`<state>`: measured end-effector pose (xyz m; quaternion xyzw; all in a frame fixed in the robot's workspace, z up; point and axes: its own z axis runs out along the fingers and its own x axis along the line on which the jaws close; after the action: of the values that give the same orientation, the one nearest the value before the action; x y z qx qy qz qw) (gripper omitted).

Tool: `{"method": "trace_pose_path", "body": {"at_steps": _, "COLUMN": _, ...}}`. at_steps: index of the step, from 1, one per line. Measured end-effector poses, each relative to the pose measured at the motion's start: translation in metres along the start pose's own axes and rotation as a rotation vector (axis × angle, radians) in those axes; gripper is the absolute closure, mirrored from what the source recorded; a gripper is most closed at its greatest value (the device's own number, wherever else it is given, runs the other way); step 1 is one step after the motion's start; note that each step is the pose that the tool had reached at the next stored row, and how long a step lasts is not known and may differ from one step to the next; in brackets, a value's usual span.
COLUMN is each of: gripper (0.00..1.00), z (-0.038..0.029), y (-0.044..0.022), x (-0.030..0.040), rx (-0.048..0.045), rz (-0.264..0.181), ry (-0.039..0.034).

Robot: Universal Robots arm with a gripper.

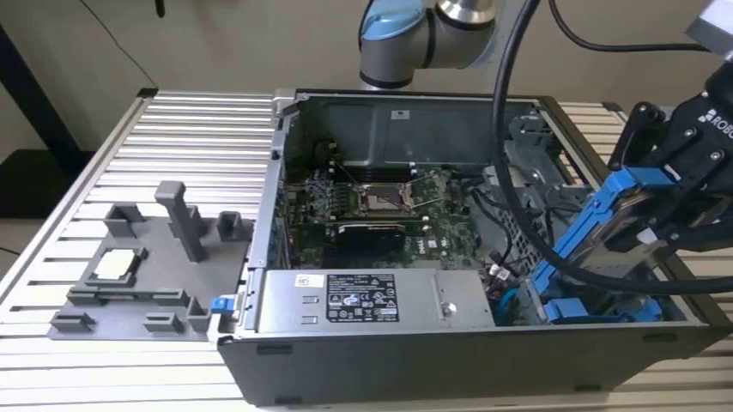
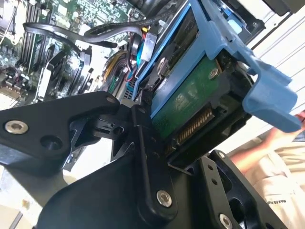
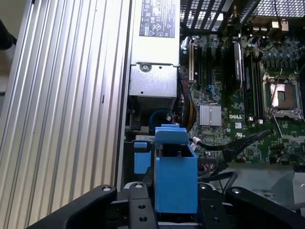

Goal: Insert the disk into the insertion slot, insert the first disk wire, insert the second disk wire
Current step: 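Insert the disk into the insertion slot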

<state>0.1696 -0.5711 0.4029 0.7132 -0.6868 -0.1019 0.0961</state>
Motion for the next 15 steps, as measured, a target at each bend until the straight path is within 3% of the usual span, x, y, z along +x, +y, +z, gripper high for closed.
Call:
{"method": "trace_pose_path", "body": {"at_steps": 2, "gripper": 0.67, "z": 0.0, "y": -0.0012, "x": 0.0, "rx": -0.0064, "rz": 0.0, "ry": -0.0001}}
{"method": "trace_pose_path", "body": {"at_steps": 8, "gripper": 0.67, "z": 0.0051, "y": -0.006, "x": 0.0005, "rx": -0.0064, "rz": 0.0, "ry": 0.0003}}
{"method": "trace_pose_path", "body": {"at_steps": 12, "gripper": 0.67, "z": 0.0022, "y": -0.0074, "x": 0.0008, "rx": -0.0143, "rz": 0.0, "ry": -0.0022}}
{"method": "trace_pose_path", "body": {"at_steps": 15, "gripper": 0.67, "z": 0.0015, "y": -0.0074, "x": 0.0008, "rx": -0.0147, "rz": 0.0, "ry": -0.0009}}
